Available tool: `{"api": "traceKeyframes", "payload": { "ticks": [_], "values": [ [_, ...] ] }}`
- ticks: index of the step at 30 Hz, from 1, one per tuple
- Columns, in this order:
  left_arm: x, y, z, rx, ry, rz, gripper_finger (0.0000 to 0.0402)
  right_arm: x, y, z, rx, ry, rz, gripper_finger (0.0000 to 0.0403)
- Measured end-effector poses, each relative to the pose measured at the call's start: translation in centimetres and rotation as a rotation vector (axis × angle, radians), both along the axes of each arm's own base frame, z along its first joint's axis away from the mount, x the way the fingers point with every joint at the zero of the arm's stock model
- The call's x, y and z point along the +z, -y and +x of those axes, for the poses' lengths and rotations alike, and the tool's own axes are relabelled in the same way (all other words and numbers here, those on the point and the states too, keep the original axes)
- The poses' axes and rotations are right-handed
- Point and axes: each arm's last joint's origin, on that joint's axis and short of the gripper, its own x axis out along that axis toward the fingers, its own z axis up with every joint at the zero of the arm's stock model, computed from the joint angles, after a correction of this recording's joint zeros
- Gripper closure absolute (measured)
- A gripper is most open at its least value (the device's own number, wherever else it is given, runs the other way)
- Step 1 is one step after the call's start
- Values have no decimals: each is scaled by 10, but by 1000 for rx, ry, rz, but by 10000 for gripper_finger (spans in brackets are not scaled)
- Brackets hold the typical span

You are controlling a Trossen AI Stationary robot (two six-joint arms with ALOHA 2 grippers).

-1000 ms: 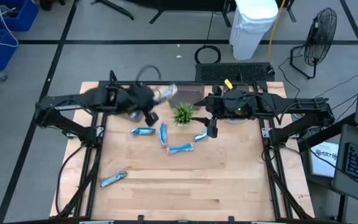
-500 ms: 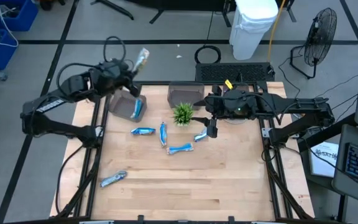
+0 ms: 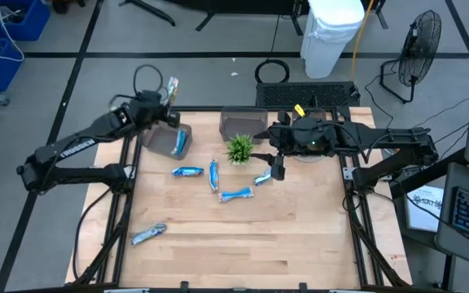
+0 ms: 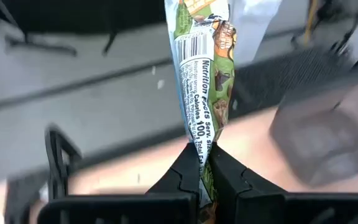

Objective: Pick and place Granola Bars by type
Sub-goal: Put the yellow granola bar into the left black bin

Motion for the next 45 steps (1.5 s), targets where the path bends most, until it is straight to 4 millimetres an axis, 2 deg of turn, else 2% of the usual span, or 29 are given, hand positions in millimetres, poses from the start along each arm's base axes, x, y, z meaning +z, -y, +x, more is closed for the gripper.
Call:
{"api": "traceKeyframes", "payload": {
  "ticks": [4,9,22,33,40,45],
  "values": [
    [-37,0,-3,37,-18,-80,387,0,0,0,0,0,0,165],
    [-69,3,-8,62,-26,-162,387,0,0,0,0,0,0,165],
    [-130,15,-20,89,-14,-279,387,0,0,0,0,0,0,165],
    [-159,26,-26,83,16,-321,387,0,0,0,0,0,0,165],
    [-163,28,-25,71,48,-316,387,0,0,0,0,0,0,165],
    [-162,28,-22,37,83,-324,347,0,0,0,-1,0,0,165]
  ]
}}
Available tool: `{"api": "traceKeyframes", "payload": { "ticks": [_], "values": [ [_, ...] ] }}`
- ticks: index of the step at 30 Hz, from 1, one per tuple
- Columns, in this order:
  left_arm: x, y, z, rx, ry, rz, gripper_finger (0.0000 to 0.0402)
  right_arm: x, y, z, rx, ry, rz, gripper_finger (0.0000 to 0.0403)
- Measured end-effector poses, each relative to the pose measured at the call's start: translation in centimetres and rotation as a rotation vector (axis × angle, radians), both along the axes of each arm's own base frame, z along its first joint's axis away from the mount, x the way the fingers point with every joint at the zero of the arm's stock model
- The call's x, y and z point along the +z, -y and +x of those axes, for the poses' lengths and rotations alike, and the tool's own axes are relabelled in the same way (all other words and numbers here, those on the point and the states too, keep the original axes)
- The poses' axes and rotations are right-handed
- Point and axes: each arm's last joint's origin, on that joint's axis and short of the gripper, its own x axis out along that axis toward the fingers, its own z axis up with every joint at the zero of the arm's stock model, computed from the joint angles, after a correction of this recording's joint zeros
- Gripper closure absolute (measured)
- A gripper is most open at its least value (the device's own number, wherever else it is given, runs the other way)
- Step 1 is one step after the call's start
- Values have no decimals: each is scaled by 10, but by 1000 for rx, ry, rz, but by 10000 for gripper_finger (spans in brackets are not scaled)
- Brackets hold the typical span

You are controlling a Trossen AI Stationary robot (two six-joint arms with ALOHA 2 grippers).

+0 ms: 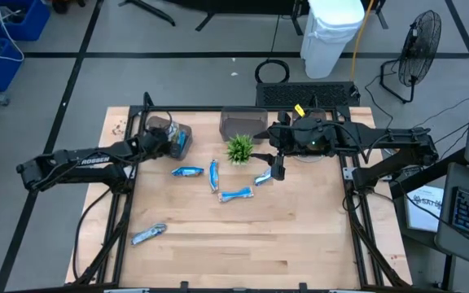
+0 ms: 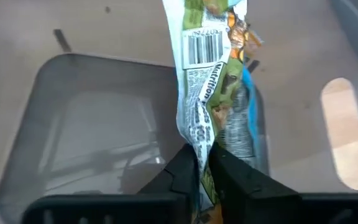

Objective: Pick and place Granola Bars by type
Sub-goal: Put the yellow granola bar into the left black bin

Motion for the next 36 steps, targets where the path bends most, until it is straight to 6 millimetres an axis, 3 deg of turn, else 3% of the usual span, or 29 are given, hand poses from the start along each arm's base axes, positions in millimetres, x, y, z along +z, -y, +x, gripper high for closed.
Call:
{"api": "traceKeyframes", "payload": {
  "ticks": [9,28,36],
  "values": [
    [3,0,5,-114,44,11,282,0,0,0,0,0,0,165],
    [4,1,6,-126,79,-17,158,0,0,0,0,0,0,165],
    [26,2,3,-177,131,79,140,0,0,0,0,0,0,165]
  ]
}}
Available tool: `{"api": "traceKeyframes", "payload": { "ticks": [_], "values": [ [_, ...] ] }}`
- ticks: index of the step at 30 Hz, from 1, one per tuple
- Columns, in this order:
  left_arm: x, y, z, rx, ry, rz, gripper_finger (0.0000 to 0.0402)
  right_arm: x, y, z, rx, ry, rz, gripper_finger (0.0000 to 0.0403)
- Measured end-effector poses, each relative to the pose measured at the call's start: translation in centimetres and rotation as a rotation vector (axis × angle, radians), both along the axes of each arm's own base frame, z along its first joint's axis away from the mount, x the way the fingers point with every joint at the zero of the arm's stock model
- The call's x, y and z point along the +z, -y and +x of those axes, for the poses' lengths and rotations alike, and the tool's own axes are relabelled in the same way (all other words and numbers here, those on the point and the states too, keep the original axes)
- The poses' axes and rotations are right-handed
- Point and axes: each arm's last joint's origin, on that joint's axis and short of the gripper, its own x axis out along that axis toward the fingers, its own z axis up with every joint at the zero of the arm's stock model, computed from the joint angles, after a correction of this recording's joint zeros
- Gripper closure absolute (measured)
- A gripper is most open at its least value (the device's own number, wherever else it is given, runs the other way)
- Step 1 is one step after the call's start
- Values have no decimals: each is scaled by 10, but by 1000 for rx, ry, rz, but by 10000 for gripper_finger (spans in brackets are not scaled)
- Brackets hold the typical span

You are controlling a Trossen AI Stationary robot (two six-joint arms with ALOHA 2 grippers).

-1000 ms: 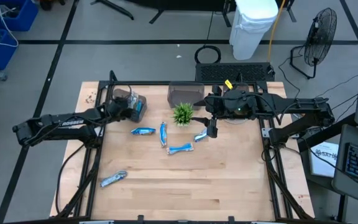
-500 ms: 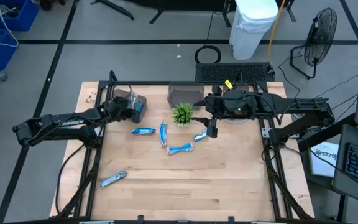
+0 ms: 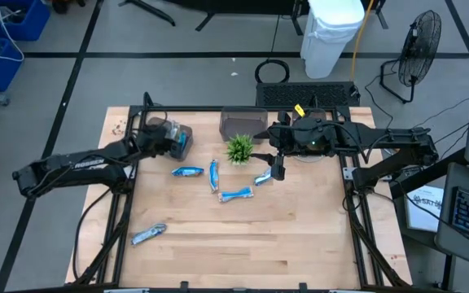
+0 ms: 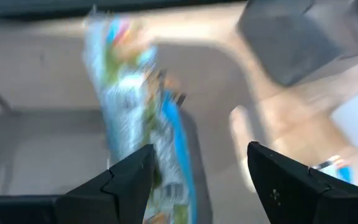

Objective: Pick and place Granola Bars by type
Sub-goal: Put the yellow granola bar into the left black bin

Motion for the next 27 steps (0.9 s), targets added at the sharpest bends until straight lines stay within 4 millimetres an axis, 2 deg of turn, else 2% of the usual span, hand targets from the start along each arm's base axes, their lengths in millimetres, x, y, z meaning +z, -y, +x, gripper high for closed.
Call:
{"api": "traceKeyframes", "payload": {
  "ticks": [6,14,19,23,27],
  "values": [
    [37,0,-1,-64,-6,94,147,0,0,0,0,0,0,165],
    [99,4,4,-210,-32,193,164,0,0,0,0,0,0,165],
    [134,10,9,-342,42,234,165,0,0,0,0,0,0,165],
    [154,19,16,-471,81,194,159,0,0,0,0,0,0,165],
    [162,29,31,-582,50,156,152,0,0,0,0,0,0,165]
  ]
}}
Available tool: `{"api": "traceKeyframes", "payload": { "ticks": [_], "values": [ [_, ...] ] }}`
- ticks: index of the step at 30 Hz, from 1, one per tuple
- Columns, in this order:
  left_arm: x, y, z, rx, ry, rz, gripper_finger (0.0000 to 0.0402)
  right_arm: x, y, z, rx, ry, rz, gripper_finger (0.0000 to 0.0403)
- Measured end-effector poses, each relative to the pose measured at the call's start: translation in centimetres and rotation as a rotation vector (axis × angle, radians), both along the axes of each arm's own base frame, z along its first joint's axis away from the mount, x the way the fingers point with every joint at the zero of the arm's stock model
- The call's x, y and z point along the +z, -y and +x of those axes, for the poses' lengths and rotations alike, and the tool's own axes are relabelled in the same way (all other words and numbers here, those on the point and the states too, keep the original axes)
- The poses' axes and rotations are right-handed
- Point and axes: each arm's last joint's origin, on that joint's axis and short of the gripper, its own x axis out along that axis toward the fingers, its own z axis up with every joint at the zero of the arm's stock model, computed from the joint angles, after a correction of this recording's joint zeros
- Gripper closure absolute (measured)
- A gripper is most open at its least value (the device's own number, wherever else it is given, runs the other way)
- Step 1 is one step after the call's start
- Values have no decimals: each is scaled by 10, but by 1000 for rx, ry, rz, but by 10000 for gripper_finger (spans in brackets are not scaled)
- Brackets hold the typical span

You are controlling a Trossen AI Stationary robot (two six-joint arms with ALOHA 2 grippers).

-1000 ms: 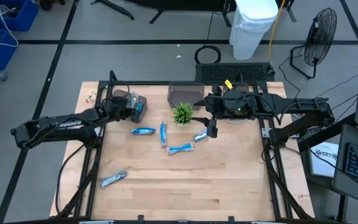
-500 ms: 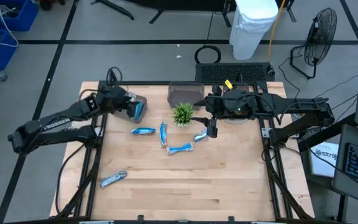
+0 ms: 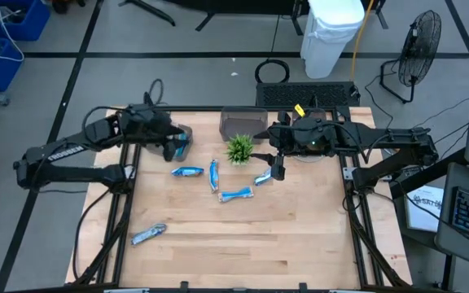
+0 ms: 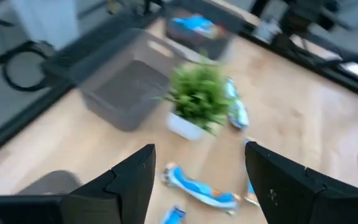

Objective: Pick and place Granola Bars by type
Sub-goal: Put the yellow granola bar into the left black bin

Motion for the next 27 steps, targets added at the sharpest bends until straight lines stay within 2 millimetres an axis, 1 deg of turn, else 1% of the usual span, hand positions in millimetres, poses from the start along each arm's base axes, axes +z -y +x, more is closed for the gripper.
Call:
{"api": "traceKeyframes", "payload": {
  "ticks": [2,7,11,19,23,27],
  "values": [
    [3,7,9,-61,-4,-10,147,0,0,0,0,0,0,165],
    [12,23,22,-193,16,7,140,0,0,0,0,0,0,165],
    [9,33,31,-261,6,20,145,0,0,0,0,0,0,165],
    [1,49,44,-264,-31,-15,160,0,0,0,0,1,0,165],
    [1,58,48,-262,-23,0,168,0,-1,0,-16,11,48,165],
    [6,65,51,-266,37,8,175,-2,-3,-1,59,-15,100,165]
  ]
}}
